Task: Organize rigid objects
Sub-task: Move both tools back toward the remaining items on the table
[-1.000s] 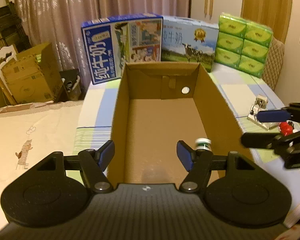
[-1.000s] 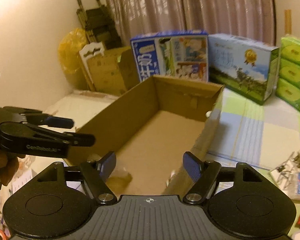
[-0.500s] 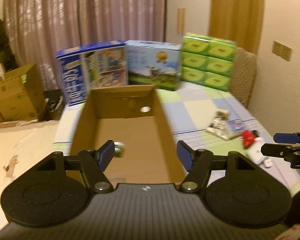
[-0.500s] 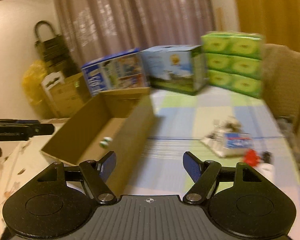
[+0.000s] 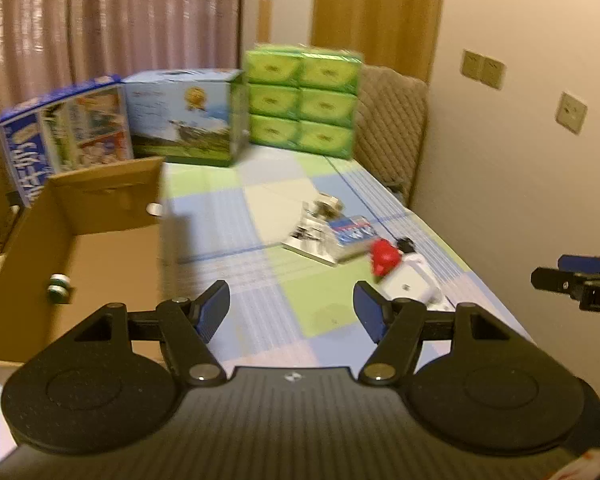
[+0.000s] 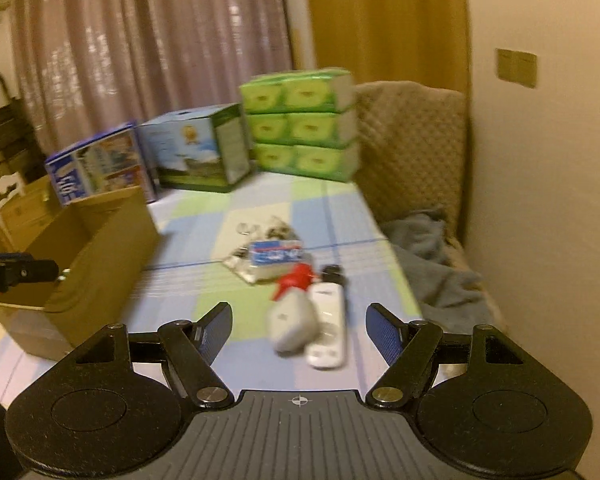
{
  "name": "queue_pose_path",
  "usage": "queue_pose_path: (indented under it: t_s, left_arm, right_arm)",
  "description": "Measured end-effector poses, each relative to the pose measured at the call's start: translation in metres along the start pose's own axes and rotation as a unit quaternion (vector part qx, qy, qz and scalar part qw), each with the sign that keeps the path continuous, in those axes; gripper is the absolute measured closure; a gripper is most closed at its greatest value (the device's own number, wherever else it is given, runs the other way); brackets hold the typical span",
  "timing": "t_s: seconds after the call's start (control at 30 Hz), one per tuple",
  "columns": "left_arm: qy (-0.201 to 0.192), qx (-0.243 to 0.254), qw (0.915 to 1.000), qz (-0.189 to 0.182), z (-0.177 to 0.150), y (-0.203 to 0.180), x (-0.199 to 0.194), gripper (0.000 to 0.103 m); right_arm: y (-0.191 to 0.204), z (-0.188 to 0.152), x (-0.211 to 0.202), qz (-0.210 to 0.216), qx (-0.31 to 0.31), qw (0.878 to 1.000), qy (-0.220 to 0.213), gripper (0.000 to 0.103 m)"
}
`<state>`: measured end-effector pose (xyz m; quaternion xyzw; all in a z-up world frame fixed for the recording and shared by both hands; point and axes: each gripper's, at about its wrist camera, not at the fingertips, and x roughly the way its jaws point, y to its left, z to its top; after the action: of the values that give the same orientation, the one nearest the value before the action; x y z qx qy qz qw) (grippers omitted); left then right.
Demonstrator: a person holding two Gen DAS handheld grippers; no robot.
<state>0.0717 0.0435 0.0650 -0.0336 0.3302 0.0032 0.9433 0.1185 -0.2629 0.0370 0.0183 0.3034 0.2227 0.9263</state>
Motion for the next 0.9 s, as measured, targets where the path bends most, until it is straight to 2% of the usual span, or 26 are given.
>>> queue_pose_path:
  t_s: [0.23,0.53,0.9]
  left_arm:
    - [0.027,0.009,0.9991,-0.030,-0.007,-0.030,0.034,0.039]
    - [0.065,-0.016,0.9955,-0.067,-0.007,-0.049,0.083,0.039]
    - [0.100,-0.023,0.9906,-0.090,-0.007,-0.075,0.143,0.039]
  right_arm:
    - [-0.037,-0.016,0.001,-0.023,0.023,0.999,0.014,0.032]
    - [-0.048,-0.026,0.026,-0.030,0.016,0.999,0.037,0.032]
    - [-0.057,-0.032,0.072,-0.013,-0.013,0.997,0.073,0.032]
